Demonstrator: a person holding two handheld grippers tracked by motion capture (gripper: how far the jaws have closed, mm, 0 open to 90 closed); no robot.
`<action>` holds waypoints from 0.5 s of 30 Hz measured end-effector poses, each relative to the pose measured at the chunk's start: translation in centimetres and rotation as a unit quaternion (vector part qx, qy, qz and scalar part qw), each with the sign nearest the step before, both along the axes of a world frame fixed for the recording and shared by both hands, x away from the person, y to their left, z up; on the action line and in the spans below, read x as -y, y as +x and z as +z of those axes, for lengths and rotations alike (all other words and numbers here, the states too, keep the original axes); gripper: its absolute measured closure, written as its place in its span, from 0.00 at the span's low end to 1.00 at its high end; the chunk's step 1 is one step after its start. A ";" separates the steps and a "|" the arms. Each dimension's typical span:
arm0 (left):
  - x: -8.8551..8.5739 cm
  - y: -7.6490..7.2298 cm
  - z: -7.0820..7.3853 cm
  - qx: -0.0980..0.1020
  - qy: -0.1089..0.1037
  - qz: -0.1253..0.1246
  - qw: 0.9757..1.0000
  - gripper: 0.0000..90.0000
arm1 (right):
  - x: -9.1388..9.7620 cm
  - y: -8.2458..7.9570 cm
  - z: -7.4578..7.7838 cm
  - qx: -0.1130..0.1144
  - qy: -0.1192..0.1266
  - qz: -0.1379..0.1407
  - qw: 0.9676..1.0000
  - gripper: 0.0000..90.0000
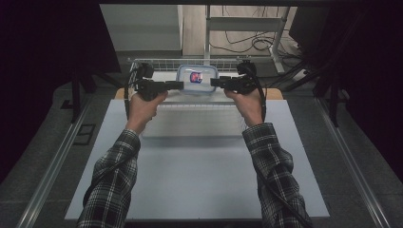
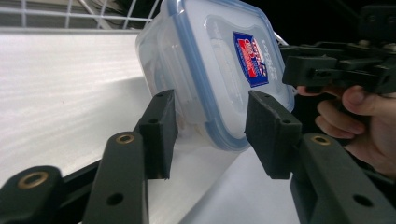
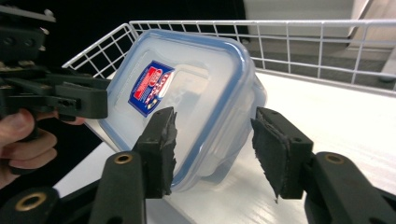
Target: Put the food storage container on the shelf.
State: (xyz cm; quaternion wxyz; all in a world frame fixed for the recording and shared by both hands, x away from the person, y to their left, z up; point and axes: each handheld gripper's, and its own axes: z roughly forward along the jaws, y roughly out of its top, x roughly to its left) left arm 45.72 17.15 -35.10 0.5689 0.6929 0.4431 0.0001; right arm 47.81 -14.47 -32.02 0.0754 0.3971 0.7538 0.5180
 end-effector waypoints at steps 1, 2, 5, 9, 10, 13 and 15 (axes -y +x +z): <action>0.2 -0.1 0.2 0.003 0.004 0.010 1.000 0.58 | -0.1 -0.1 0.0 0.002 -0.003 -0.001 1.000 0.56; 0.3 -0.1 0.4 0.009 0.013 0.017 1.000 0.57 | -0.2 -0.1 0.0 0.008 -0.005 -0.005 1.000 0.57; 0.7 -0.3 0.9 0.024 0.038 0.039 0.998 0.55 | -0.4 -0.2 0.1 0.019 -0.008 -0.020 1.000 0.61; 1.2 -0.2 1.3 0.033 0.057 0.056 0.996 0.54 | -0.5 0.0 0.1 0.030 -0.014 -0.044 0.998 0.67; 1.3 -0.2 1.4 0.034 0.061 0.058 0.996 0.53 | -0.5 0.2 0.1 0.031 -0.014 -0.047 0.998 0.68; 1.2 -0.4 1.5 0.051 0.064 0.071 0.994 0.52 | -0.4 0.4 0.2 0.032 -0.011 -0.055 0.998 0.69; 0.8 -0.5 1.4 0.059 0.050 0.078 0.994 0.47 | -0.4 0.2 0.1 0.037 -0.010 -0.049 0.998 0.67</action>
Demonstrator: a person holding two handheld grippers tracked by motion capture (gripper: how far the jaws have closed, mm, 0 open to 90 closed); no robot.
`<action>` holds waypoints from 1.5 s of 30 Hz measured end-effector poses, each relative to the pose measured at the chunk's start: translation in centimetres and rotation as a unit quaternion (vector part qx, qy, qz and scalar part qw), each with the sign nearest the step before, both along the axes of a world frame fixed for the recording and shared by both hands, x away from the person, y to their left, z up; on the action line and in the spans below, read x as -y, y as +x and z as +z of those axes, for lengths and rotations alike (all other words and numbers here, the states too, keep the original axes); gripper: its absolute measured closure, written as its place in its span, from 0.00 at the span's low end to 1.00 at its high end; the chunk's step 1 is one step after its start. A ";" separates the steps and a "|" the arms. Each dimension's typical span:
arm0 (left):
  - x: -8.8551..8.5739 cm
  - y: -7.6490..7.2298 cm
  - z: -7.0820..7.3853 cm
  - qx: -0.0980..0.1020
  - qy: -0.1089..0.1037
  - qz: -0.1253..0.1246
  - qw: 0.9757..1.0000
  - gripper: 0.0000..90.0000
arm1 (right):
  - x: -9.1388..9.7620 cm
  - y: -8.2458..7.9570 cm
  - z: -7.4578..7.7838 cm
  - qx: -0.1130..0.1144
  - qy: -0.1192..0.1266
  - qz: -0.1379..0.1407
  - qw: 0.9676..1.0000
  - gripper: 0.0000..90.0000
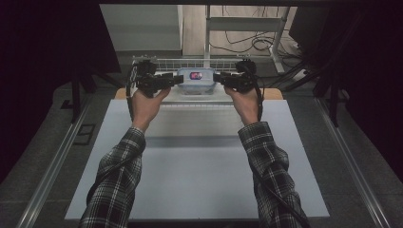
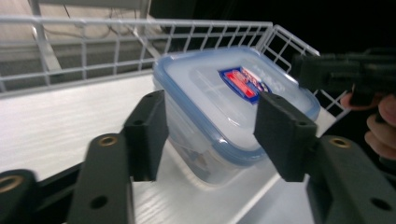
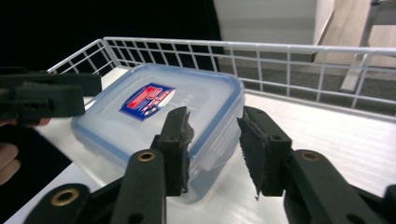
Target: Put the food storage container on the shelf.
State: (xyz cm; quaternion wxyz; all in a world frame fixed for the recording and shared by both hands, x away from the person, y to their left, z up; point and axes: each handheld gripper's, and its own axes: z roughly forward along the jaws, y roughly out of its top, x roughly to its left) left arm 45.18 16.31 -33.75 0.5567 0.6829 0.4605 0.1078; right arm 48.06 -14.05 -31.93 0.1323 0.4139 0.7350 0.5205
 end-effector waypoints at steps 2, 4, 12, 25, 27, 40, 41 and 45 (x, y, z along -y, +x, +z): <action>-0.2 -0.1 -0.2 0.004 -0.011 -0.007 1.000 0.40 | 0.0 -0.2 0.0 -0.002 0.006 0.006 1.000 0.64; -0.2 -0.2 -0.4 0.008 0.001 -0.004 1.000 0.32 | 0.0 -0.5 0.0 0.001 0.010 0.008 1.000 0.57; -0.2 -1.3 -0.6 0.024 0.023 -0.018 0.999 0.15 | -0.2 -1.4 -0.9 0.009 0.006 0.026 1.000 0.28; 0.5 -3.5 -1.4 0.043 0.077 -0.050 0.995 0.04 | 0.1 -2.7 -1.2 0.031 -0.023 0.043 0.998 0.10; 0.3 -3.7 -1.6 0.042 0.077 -0.055 0.995 0.03 | 0.2 -2.8 -1.5 0.029 -0.022 0.046 0.998 0.07; 0.2 -5.9 -3.4 0.059 0.108 -0.064 0.990 0.02 | 0.4 -4.1 -2.7 0.030 -0.042 0.056 0.997 0.03; 0.2 -6.1 -3.4 0.060 0.111 -0.064 0.990 0.02 | 0.4 -4.3 -2.8 0.030 -0.042 0.056 0.997 0.03; 0.3 -6.9 -3.5 0.068 0.108 -0.068 0.989 0.01 | 0.4 -5.0 -2.9 0.038 -0.044 0.058 0.997 0.03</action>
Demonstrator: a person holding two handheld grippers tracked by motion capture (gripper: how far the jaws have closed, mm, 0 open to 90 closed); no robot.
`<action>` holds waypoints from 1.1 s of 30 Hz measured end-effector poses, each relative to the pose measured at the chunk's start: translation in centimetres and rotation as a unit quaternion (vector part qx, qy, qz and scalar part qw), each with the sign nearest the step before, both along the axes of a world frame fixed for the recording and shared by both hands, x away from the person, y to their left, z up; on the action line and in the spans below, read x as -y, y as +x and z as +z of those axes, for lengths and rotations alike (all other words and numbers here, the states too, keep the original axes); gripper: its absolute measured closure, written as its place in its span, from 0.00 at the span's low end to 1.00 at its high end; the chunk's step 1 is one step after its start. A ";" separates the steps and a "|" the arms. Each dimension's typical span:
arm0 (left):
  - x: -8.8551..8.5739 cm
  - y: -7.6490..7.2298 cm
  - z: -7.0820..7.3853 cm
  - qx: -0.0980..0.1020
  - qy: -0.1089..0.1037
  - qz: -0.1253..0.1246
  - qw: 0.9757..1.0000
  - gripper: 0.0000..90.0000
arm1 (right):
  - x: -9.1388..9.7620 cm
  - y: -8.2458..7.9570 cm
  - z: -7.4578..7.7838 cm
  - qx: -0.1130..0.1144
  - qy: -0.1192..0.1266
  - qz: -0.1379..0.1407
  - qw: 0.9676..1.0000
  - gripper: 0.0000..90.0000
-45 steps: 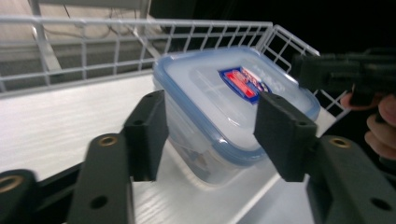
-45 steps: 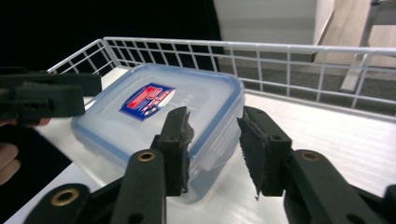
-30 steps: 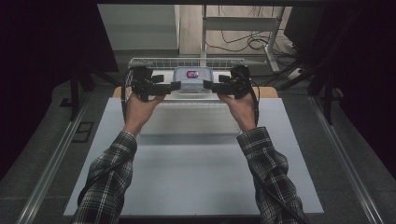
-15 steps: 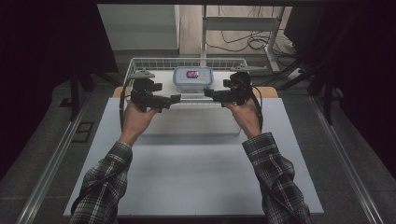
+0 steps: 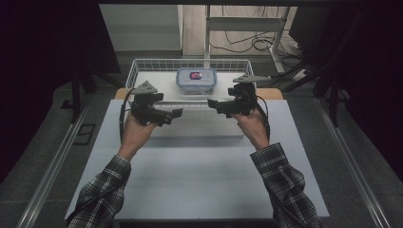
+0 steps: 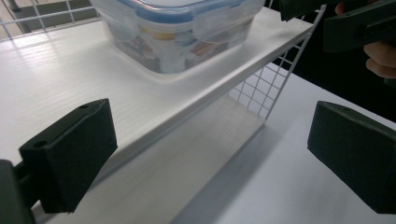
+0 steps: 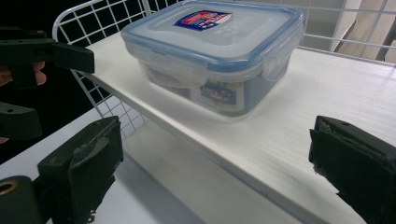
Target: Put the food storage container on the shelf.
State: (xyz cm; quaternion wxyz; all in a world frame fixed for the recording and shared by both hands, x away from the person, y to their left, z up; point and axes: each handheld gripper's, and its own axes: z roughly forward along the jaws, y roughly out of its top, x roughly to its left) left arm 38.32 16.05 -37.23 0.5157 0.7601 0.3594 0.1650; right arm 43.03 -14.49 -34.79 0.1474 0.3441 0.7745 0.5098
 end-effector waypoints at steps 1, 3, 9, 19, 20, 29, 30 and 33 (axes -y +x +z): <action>0.0 -0.2 0.0 0.001 -0.001 -0.002 1.000 0.01 | 0.0 -0.2 0.0 0.003 -0.001 0.001 1.000 0.03; 0.0 -0.6 -0.1 0.003 -0.003 -0.002 1.000 0.00 | 0.1 -0.6 0.1 0.009 -0.002 0.003 1.000 0.03; 0.3 -2.0 -0.1 0.011 -0.002 -0.014 1.000 0.00 | 0.4 -1.7 -0.1 0.012 -0.010 0.013 1.000 0.03; 0.1 -4.3 -1.5 0.019 0.019 -0.022 0.999 0.00 | 0.4 -4.2 -1.2 0.026 -0.020 0.029 0.999 0.03; 0.1 -4.5 -1.7 0.021 0.019 -0.021 0.999 0.00 | 0.3 -4.5 -1.4 0.027 -0.023 0.032 0.999 0.03; -0.3 -6.2 -3.9 0.012 0.007 -0.023 1.000 0.00 | 0.1 -6.5 -3.3 0.031 -0.037 0.046 0.998 0.02; -0.2 -6.4 -4.1 0.010 0.008 -0.024 1.000 0.00 | 0.1 -6.7 -3.5 0.032 -0.038 0.047 0.998 0.02; -0.2 -6.9 -4.8 0.010 0.013 -0.026 1.000 0.00 | 0.0 -7.3 -4.2 0.036 -0.048 0.048 0.997 0.02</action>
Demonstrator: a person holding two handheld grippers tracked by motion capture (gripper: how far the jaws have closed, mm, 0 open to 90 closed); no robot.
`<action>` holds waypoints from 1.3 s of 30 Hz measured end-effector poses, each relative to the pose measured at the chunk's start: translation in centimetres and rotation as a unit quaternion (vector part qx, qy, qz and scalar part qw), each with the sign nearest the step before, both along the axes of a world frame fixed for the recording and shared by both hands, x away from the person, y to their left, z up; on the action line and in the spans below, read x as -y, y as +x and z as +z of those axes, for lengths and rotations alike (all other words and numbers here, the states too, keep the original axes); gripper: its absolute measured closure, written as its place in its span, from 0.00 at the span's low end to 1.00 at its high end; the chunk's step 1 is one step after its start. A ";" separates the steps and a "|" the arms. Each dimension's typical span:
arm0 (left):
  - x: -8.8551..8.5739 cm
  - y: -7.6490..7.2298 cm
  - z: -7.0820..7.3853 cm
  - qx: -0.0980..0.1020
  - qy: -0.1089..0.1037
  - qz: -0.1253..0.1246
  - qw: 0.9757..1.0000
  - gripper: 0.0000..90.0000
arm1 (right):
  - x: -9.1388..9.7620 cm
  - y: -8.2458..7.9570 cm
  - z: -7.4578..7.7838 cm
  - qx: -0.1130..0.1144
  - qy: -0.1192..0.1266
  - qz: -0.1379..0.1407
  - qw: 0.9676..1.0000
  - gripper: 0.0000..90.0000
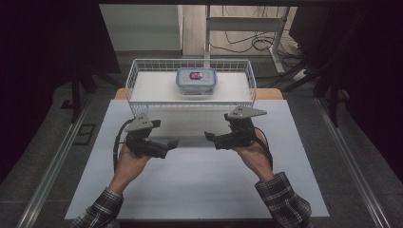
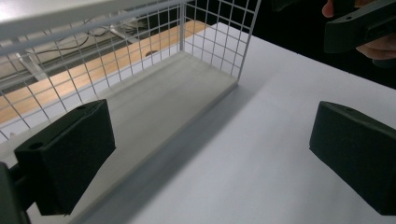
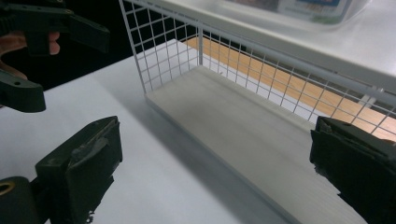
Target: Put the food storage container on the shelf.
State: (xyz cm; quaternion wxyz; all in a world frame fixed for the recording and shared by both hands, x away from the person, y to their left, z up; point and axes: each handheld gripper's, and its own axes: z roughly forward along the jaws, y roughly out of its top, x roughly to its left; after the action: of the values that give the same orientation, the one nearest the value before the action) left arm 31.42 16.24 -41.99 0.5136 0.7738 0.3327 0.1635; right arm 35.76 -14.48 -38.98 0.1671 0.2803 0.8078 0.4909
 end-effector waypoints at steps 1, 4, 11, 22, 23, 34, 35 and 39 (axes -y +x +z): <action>0.0 -0.2 -0.2 0.000 0.002 -0.001 1.000 0.00 | 0.0 -0.1 -0.1 0.001 -0.002 0.000 1.000 0.02; 0.2 -0.8 -0.6 0.003 0.004 -0.003 1.000 0.00 | 0.1 -0.7 -0.7 0.002 -0.007 0.001 1.000 0.02; 0.6 -2.2 -2.2 0.009 0.010 0.000 1.000 0.00 | 0.6 -1.8 -2.0 0.008 -0.011 -0.002 1.000 0.02; 0.2 -3.6 -4.9 -0.007 0.010 0.002 1.000 0.00 | 1.1 -3.1 -4.5 -0.012 -0.014 0.004 1.000 0.00; 0.2 -3.7 -5.0 -0.007 0.011 0.003 1.000 0.00 | 1.2 -3.2 -4.7 -0.013 -0.016 0.004 1.000 0.00; -0.1 -5.2 -6.2 -0.005 0.016 0.007 1.000 0.01 | 1.8 -4.7 -6.2 -0.019 -0.027 0.008 0.999 0.00; -0.2 -5.3 -6.4 -0.007 0.016 0.008 1.000 0.01 | 1.8 -4.8 -6.3 -0.019 -0.028 0.007 0.999 0.00; -0.6 -6.1 -7.1 -0.011 0.024 0.014 1.000 0.01 | 2.1 -5.4 -6.7 -0.019 -0.031 0.007 0.999 0.00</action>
State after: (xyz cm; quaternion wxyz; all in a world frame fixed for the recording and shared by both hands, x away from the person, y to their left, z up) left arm 25.35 16.86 -49.09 0.4885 0.7830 0.3453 0.1701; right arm 30.33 -16.61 -45.67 0.1566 0.2785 0.8276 0.4615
